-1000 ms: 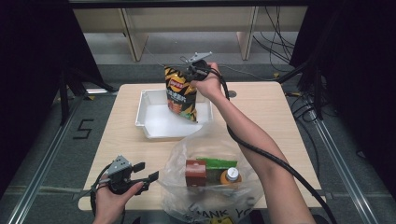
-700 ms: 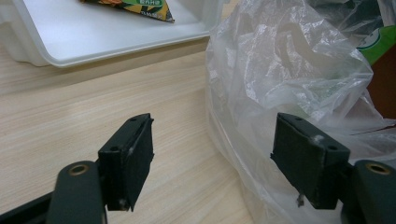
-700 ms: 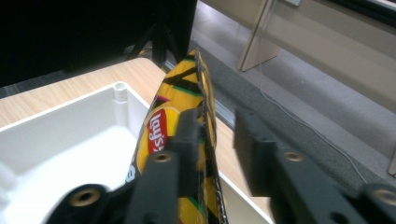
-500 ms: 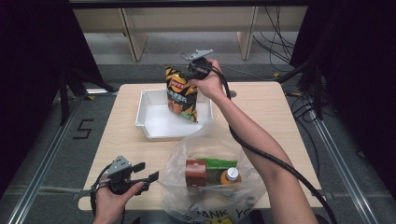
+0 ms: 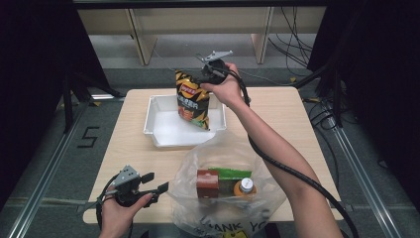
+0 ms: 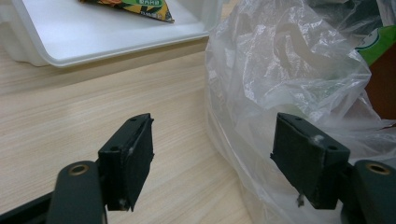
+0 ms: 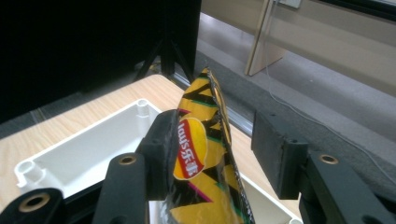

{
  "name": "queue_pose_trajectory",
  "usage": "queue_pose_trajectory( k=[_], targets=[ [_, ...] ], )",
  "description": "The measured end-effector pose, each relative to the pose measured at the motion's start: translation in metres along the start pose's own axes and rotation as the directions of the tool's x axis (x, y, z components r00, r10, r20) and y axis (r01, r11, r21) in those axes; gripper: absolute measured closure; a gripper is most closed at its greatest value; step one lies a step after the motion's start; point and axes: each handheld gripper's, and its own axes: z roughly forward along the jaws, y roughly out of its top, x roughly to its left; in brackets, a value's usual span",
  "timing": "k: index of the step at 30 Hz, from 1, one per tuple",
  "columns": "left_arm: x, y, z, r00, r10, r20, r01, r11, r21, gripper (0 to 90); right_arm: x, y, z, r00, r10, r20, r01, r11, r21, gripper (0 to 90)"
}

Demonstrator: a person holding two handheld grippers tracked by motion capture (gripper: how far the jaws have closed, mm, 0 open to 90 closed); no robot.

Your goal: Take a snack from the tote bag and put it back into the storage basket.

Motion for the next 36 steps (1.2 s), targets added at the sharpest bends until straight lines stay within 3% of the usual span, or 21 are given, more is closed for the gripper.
queue_pose_trajectory(
  k=[1,8,9,10,11,13,16,18,22,27,34,36],
  targets=[
    [0.0,0.0,0.0,1.0,0.006,0.004,-0.006,1.0,0.0,28.4,0.002,0.0,-0.001,0.9995,0.025,-0.019,-0.025,1.0,-0.013,51.8],
    [0.0,0.0,0.0,1.0,0.007,0.004,-0.007,1.0,0.002,28.4,0.004,0.0,-0.016,0.9988,0.044,-0.022,-0.046,0.996,-0.071,56.7],
    [0.0,0.0,0.0,1.0,0.007,0.004,-0.007,1.0,0.002,28.4,0.003,-0.002,-0.022,0.9994,0.011,-0.031,-0.013,0.999,-0.053,60.6],
    [-0.001,0.0,0.0,1.0,0.006,0.003,-0.006,1.0,0.002,28.4,0.003,-0.002,-0.023,0.9994,0.002,-0.034,-0.004,0.999,-0.052,64.0],
    [-0.001,0.0,0.0,1.0,0.006,0.003,-0.006,1.0,0.001,28.4,0.005,-0.003,-0.024,0.9986,0.021,-0.049,-0.024,0.998,-0.064,67.0],
    [0.0,0.0,0.0,1.0,0.006,0.004,-0.006,1.0,0.002,28.4,0.005,-0.007,-0.028,0.9974,-0.011,-0.071,0.007,0.998,-0.058,76.5],
    [-0.001,-0.001,0.001,1.0,0.002,0.005,-0.002,1.0,0.005,28.4,0.01,-0.012,-0.029,0.9946,0.038,-0.097,-0.044,0.997,-0.062,87.3],
    [-0.002,-0.001,0.001,0.9999,-0.015,0.003,0.015,0.9999,-0.002,28.5,0.01,-0.016,-0.028,0.9907,0.026,-0.134,-0.03,0.999,-0.034,90.0],
    [0.0,-0.001,0.001,1.0,0.003,0.005,-0.003,1.0,0.003,28.5,0.011,-0.026,-0.019,0.9749,0.039,-0.219,-0.03,0.998,0.046,90.0],
    [0.0,-0.001,0.001,0.9999,-0.004,0.009,0.004,1.0,0.001,28.5,0.009,-0.041,-0.003,0.964,0.061,-0.259,-0.033,0.993,0.11,90.0],
    [0.001,-0.001,0.001,1.0,-0.005,0.005,0.005,1.0,0.005,28.5,0.009,-0.062,0.018,0.9593,0.09,-0.268,-0.033,0.977,0.211,90.0],
    [0.001,-0.001,0.001,1.0,-0.006,0.005,0.006,1.0,0.005,28.5,0.009,-0.067,0.023,0.9595,0.067,-0.274,-0.005,0.975,0.222,90.0]
  ],
)
